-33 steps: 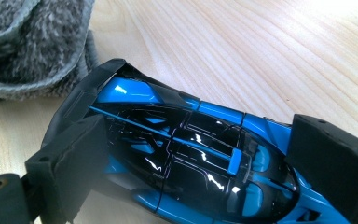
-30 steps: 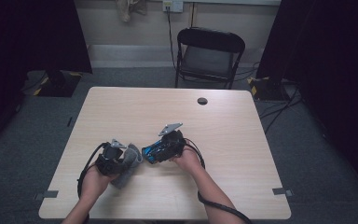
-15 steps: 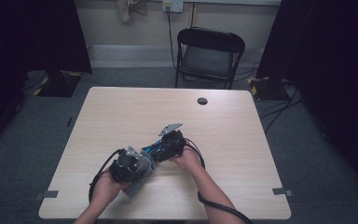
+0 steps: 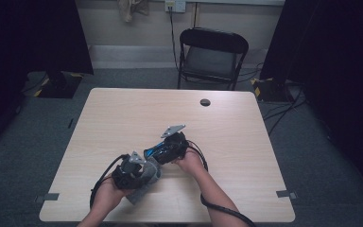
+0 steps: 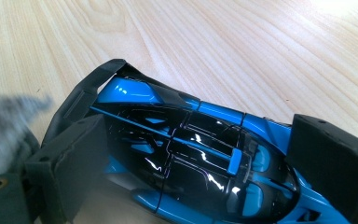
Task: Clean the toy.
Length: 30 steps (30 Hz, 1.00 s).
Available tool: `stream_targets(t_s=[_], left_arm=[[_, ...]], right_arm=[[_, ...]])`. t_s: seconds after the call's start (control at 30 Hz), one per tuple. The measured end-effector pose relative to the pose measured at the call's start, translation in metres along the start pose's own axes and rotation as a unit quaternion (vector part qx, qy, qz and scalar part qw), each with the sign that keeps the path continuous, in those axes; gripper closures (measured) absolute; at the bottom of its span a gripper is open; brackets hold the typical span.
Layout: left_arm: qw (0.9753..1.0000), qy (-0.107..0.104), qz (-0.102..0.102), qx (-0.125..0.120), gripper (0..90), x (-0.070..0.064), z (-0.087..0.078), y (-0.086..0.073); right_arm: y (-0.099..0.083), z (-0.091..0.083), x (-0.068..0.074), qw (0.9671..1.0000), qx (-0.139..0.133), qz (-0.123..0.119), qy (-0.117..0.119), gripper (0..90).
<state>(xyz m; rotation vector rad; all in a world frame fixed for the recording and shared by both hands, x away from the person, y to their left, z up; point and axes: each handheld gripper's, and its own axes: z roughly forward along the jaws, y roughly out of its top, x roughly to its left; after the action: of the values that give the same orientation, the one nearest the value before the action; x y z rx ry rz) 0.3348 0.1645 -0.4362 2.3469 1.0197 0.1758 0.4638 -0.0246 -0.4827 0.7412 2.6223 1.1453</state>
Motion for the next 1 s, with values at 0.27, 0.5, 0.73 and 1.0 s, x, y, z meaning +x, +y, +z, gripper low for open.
stream_targets(t_s=[0.27, 0.5, 0.73, 1.0], left_arm=[[0.9987, 0.027, -0.040, -0.014, 72.6, 0.031, -0.023, -0.017], [0.9952, 0.050, -0.080, -0.029, 72.4, 0.061, -0.029, -0.018], [0.9943, 0.056, -0.088, -0.024, 72.0, 0.070, -0.020, -0.015], [0.9926, 0.062, -0.099, -0.034, 71.7, 0.079, -0.022, -0.006]], right_arm=[[-0.001, 0.000, 0.000, 1.0000, -0.005, 0.000, 0.001, 5.0], [-0.002, 0.000, 0.000, 1.0000, -0.008, -0.001, -0.001, 4.9], [-0.005, -0.005, 0.003, 0.9996, -0.018, 0.013, -0.019, 9.3], [-0.007, -0.015, 0.010, 0.9991, -0.020, 0.028, -0.024, 14.5]])
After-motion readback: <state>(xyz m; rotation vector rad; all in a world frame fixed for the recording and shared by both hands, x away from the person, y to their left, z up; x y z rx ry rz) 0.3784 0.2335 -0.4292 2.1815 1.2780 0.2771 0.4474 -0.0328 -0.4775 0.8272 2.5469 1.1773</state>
